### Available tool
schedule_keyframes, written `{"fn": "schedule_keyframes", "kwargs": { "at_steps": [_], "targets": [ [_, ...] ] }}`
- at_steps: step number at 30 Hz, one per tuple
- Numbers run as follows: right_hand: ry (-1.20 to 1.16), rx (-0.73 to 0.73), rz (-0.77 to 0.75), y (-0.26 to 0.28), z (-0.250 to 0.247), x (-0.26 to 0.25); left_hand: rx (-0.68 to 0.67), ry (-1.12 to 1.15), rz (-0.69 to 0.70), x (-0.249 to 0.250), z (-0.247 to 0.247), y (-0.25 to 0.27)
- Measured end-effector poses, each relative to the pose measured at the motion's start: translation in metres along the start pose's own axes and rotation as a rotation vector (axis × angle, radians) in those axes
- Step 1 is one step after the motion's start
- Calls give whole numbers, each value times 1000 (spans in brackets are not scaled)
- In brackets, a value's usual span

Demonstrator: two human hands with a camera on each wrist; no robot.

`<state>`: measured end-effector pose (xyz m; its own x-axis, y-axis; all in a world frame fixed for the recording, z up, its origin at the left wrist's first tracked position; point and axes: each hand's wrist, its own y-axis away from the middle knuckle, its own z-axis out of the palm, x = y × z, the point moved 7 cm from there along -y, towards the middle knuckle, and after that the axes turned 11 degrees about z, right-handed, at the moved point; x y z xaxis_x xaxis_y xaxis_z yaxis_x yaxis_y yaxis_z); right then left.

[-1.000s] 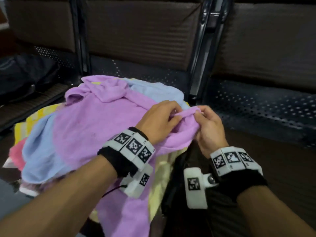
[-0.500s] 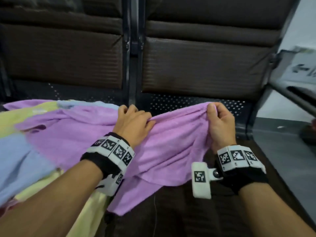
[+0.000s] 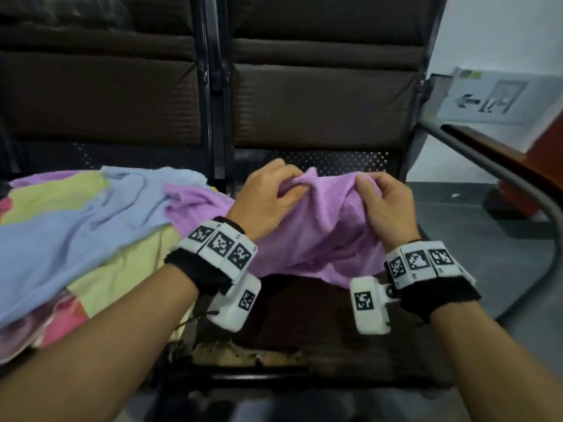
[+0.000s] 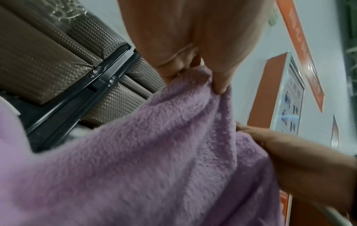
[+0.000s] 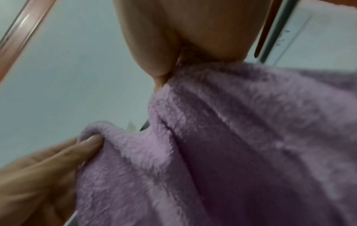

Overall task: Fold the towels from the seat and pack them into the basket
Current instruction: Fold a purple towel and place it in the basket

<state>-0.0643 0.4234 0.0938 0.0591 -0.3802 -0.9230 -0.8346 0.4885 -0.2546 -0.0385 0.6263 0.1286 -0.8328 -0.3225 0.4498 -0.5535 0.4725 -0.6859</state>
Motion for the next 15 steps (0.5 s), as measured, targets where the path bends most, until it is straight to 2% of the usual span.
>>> {"fn": "schedule_keyframes", "kwargs": {
  "at_steps": [5,8,10,11,13,15],
  "targets": [
    [91,-127,-39,21,-4,0,-153,-84,-47,5,17,32],
    [273,-218,-162,28,3,-6,-341,-205,-73,11,23,44],
    [340,-215,-225,27,2,-11,-391,-299,-58,10,15,46],
    [337,-187,-232,25,0,-12,-385,-325,-61,6,8,47],
    [273,-146,-222,23,-4,-13,-288,-316,-104,-6,-14,45],
    [223,-269,-194,27,8,-12,-142,-279,-173,-23,-37,47]
  ]
}}
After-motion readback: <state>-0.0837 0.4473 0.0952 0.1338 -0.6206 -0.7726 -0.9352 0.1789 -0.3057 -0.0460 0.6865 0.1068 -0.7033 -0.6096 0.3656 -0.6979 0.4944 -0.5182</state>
